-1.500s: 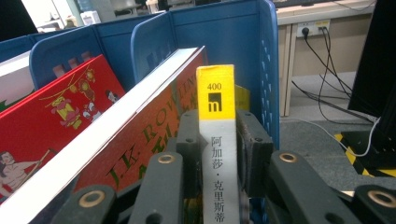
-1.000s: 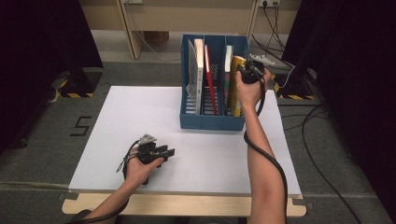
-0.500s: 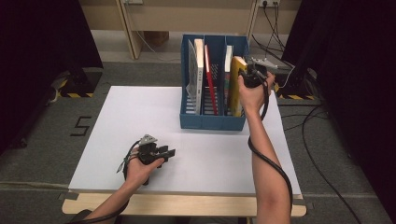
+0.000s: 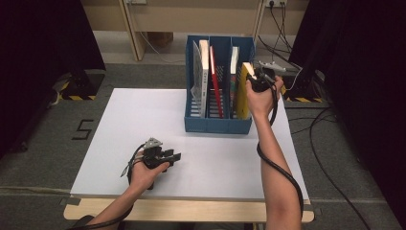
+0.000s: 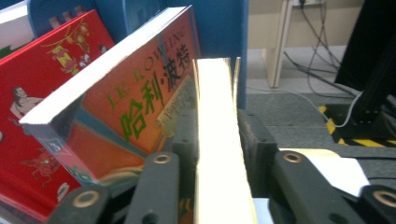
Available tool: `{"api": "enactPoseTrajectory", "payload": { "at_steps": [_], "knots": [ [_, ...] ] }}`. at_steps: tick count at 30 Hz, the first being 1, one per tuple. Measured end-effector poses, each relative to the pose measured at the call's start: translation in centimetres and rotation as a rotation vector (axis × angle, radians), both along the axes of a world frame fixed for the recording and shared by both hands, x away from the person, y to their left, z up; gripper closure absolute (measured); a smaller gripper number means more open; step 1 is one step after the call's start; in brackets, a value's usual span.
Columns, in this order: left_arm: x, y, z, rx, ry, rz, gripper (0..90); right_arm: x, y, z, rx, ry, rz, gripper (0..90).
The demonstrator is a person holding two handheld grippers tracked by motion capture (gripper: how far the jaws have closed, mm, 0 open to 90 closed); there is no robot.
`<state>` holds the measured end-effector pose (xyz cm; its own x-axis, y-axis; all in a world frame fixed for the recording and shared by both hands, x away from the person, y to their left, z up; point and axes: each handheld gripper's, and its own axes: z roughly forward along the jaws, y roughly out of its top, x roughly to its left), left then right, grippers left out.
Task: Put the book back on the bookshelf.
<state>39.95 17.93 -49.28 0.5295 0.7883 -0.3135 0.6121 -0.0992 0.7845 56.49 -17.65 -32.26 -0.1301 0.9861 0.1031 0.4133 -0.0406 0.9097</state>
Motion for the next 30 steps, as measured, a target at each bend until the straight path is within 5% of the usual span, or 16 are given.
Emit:
{"api": "enactPoseTrajectory", "payload": {
  "at_steps": [30],
  "knots": [
    [0.0,-0.2,0.1,0.001,-0.003,-0.004,55.4,-1.3,0.0,-0.1,-0.038,0.11,0.001,71.4]
  ]
}}
